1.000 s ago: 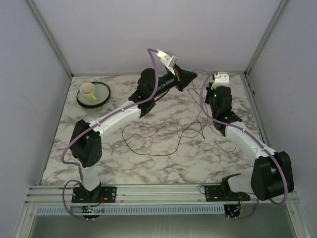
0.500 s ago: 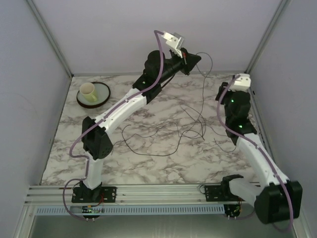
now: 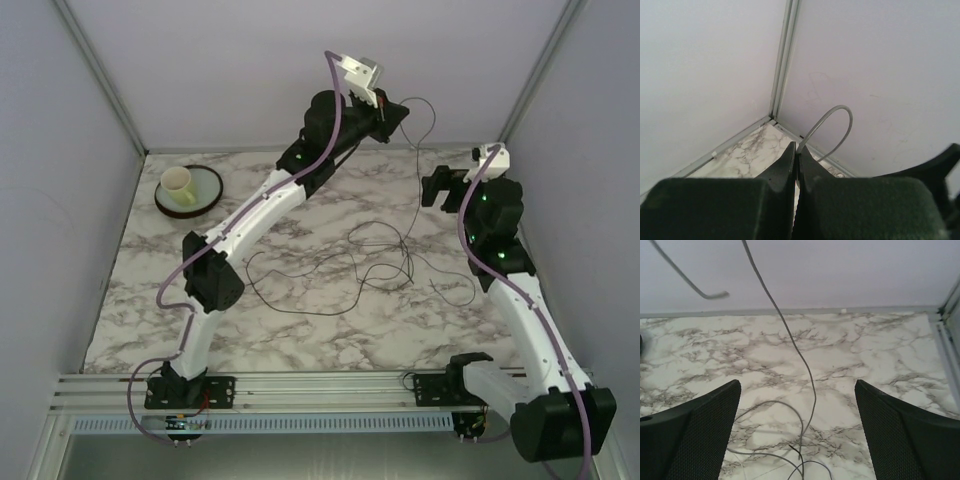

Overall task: Zip-tie the wires
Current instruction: Straighten the cable at the center of the board.

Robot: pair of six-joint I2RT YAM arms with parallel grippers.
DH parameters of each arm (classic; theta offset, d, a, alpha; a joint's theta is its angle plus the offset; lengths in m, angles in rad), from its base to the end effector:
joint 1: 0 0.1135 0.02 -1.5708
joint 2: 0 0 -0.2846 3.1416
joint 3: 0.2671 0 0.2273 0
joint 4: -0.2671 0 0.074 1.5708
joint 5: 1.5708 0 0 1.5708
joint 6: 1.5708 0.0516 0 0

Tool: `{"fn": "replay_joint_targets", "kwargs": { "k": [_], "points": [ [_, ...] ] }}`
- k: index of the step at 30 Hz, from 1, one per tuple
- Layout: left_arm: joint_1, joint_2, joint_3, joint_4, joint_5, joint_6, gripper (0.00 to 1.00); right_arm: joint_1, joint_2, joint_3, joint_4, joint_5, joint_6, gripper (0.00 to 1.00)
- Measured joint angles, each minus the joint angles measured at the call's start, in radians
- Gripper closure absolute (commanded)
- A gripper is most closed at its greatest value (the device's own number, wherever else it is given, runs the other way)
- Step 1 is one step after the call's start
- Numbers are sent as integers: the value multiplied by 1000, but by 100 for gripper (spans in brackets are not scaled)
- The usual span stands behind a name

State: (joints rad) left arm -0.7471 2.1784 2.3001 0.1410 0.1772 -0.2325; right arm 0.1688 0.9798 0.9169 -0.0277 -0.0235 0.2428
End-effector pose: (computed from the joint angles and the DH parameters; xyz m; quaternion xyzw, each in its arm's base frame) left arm 0.3704 -0.3555 0.4657 0.2221 0.5682 -0.4194 0.6722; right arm 0.2059 0.0363 0.3846 0.0194 0.7381 0.1463 0.6583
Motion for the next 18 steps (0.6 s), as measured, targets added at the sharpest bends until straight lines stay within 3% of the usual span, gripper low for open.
{"fn": "replay_joint_targets", "kwargs": {
  "k": [11, 13, 18],
  "points": [
    [0, -163, -34, -35, 49, -42, 100, -22, 298, -51, 236, -118, 65, 3],
    [0, -194, -39, -34, 55, -51, 100, -23, 355, -62, 278, -154, 83, 16],
    [0, -243, -39, -36, 57, -49, 100, -23, 445, -78, 354, -217, 125, 69]
  ]
}}
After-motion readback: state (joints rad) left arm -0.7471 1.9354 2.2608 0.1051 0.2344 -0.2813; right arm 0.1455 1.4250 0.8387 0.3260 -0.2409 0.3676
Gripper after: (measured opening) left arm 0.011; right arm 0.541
